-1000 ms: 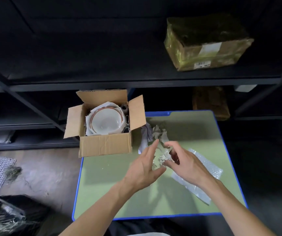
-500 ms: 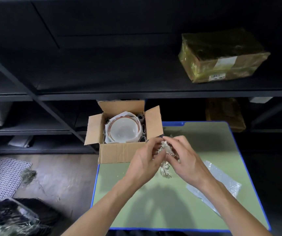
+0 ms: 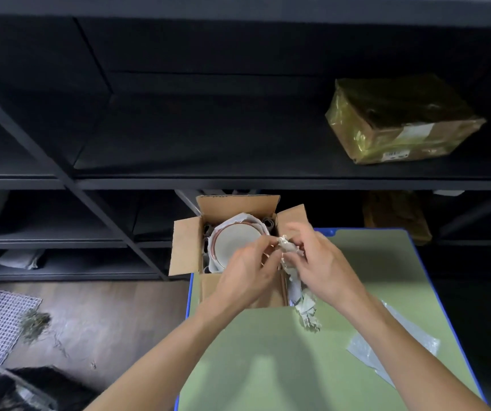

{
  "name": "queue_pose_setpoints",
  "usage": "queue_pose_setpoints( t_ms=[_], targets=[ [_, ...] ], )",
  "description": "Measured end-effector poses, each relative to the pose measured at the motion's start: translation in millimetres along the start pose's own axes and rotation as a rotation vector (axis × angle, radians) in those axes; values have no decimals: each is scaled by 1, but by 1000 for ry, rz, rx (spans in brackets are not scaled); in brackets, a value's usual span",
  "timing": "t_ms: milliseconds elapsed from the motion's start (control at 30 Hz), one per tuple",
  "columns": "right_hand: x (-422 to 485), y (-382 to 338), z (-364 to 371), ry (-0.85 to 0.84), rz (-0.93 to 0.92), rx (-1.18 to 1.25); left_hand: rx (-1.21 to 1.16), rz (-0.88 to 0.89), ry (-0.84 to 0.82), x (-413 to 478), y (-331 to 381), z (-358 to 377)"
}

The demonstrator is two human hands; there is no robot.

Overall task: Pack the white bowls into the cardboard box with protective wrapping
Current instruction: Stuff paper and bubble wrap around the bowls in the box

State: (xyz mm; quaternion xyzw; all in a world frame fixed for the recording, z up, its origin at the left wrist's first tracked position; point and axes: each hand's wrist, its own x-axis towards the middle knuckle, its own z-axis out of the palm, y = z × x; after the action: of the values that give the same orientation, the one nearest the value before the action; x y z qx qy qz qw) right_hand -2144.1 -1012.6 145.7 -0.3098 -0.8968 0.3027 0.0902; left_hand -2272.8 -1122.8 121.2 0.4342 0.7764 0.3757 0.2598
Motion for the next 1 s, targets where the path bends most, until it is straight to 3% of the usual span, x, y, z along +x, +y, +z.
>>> queue_pose_setpoints(
  t_ms=[167, 433, 667, 900, 1000],
  targets=[
    [42, -4, 4, 53, 32, -117, 221, 115, 41, 56, -20, -20],
    [87, 3, 33, 74, -18, -293, 610, 207, -86, 90, -43, -25],
    [95, 8, 52, 161, -105, -438, 601, 214, -13, 86, -52, -19],
    [91, 9, 59, 232, -60, -484, 597, 197, -11, 85, -55, -16],
    [83, 15, 55, 222, -152, -508, 635, 215, -22, 84, -57, -14]
  ],
)
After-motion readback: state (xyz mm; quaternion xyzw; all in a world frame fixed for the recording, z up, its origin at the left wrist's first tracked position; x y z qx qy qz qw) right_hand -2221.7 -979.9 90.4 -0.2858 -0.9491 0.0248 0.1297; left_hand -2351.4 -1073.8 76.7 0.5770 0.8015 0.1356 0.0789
